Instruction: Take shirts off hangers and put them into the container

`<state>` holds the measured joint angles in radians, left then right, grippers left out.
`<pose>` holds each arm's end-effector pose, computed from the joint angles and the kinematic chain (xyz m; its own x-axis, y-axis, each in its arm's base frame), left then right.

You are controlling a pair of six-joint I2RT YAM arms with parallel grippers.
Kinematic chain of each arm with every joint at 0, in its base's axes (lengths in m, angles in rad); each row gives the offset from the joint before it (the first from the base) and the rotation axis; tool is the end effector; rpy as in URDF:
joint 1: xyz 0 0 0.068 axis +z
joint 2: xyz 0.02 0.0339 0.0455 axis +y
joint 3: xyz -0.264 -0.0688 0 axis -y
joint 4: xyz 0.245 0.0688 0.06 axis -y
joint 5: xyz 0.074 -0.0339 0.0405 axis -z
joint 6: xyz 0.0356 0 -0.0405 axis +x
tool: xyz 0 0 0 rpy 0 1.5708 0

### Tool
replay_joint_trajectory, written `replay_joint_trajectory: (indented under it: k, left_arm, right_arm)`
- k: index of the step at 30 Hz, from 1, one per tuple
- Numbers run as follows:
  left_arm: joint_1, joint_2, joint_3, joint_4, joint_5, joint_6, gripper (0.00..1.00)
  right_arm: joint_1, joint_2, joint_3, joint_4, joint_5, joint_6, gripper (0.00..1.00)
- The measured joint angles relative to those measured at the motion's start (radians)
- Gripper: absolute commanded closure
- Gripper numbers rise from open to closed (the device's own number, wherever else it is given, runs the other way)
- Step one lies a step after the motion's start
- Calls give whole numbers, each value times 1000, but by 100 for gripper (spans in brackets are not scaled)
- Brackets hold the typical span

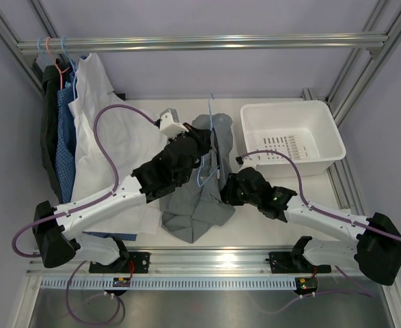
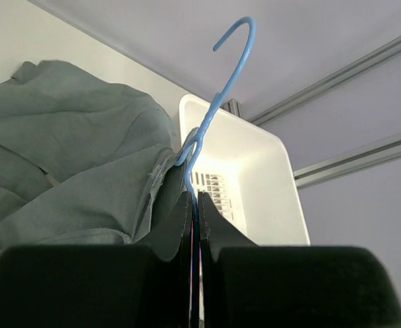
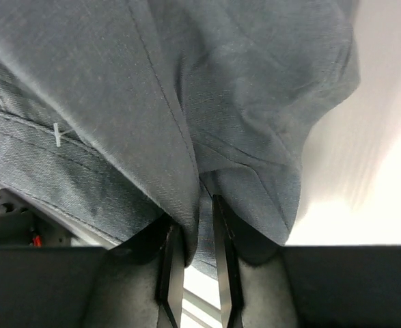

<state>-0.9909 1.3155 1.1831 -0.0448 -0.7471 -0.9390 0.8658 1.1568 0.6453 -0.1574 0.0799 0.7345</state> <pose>0.1861 -0.2399 0.3784 -0.2565 -0.6888 -0.6780 0.0681 0.6869 -0.7236 0.1594 0.1830 0.2197 -0.7799 0.1144 -0.6154 -0.2640 0.8313 0.4891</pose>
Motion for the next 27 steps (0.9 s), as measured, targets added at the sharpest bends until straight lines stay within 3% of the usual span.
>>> replay_joint_trajectory:
  k: [6, 14, 17, 20, 27]
  left_arm:
    - [1, -47, -6, -39, 19, 15, 100]
    - [17, -224, -14, -175, 90, 129, 100]
    - [23, -294, -37, -187, 101, 159, 100]
    - [27, -345, -82, -185, 113, 173, 100]
    - [31, -384, -141, -205, 182, 207, 100]
  right_arm:
    - [3, -24, 21, -55, 36, -37, 69]
    - [7, -77, 146, -284, 47, -117, 38]
    - [10, -134, 248, -382, 39, -173, 26]
    - [13, -173, 381, -477, 29, -251, 21]
    - [14, -74, 697, -510, 14, -404, 20]
